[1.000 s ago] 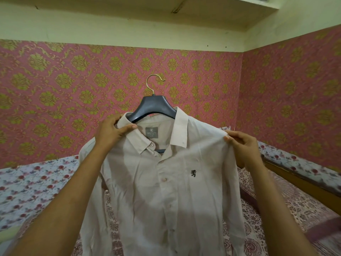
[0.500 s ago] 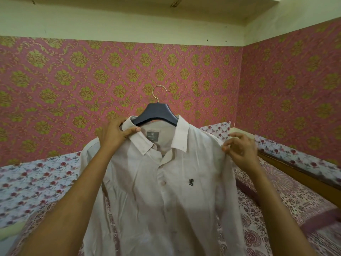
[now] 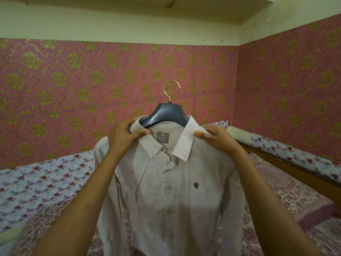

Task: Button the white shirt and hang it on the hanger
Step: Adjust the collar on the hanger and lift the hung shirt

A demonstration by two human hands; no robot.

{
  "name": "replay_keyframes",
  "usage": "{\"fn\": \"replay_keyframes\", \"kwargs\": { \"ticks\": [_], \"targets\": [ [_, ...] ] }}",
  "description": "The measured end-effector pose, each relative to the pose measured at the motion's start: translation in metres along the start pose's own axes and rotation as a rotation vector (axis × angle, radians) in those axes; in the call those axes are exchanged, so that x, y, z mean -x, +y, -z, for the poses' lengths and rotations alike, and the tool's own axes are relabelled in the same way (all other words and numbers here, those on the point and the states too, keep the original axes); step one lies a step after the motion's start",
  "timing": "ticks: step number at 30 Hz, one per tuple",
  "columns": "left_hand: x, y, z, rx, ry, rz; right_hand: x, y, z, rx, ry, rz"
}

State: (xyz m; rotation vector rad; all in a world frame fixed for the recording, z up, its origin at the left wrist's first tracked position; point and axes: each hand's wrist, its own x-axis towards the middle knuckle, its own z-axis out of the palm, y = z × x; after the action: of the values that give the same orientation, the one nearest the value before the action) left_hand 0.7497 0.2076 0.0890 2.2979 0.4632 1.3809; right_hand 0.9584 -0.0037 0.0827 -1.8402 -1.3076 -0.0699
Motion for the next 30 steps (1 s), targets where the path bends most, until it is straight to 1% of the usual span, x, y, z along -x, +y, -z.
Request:
{"fn": "replay_keyframes", "kwargs": {
  "ticks": [2,3,6,12,14,18,21,26,30],
  "targets": [
    [0.002,0.001,0.002,0.027,-0.029,-0.006,-0.002,0.001,-0.001,0.055,0.051,0.011],
    [0.001,0.002,0.003,0.046,-0.07,-0.017,-0.002,0.002,-0.001,0.097,0.09,-0.001],
    [-0.002,0.003,0.011,0.088,-0.264,-0.04,-0.002,0.004,-0.001,0.192,0.162,-0.014],
    [-0.006,-0.007,0.014,0.039,-0.498,0.047,0.003,0.008,0.003,0.212,0.17,0.005],
    [-0.008,0.001,0.01,0.032,-0.488,0.053,0.002,0.01,0.006,0.232,0.192,0.037],
    [-0.009,0.013,-0.003,-0.024,-0.386,0.046,0.008,0.011,0.011,0.436,0.292,0.082],
    [-0.009,0.018,-0.007,-0.124,-0.321,0.005,0.015,0.011,0.014,0.568,0.364,0.096],
    [-0.007,0.035,-0.01,-0.256,-0.273,-0.05,0.034,0.01,0.029,0.59,0.406,0.05],
    [-0.001,0.054,-0.007,-0.204,-0.289,-0.12,0.068,-0.01,0.043,0.612,0.448,0.009]
  ]
}}
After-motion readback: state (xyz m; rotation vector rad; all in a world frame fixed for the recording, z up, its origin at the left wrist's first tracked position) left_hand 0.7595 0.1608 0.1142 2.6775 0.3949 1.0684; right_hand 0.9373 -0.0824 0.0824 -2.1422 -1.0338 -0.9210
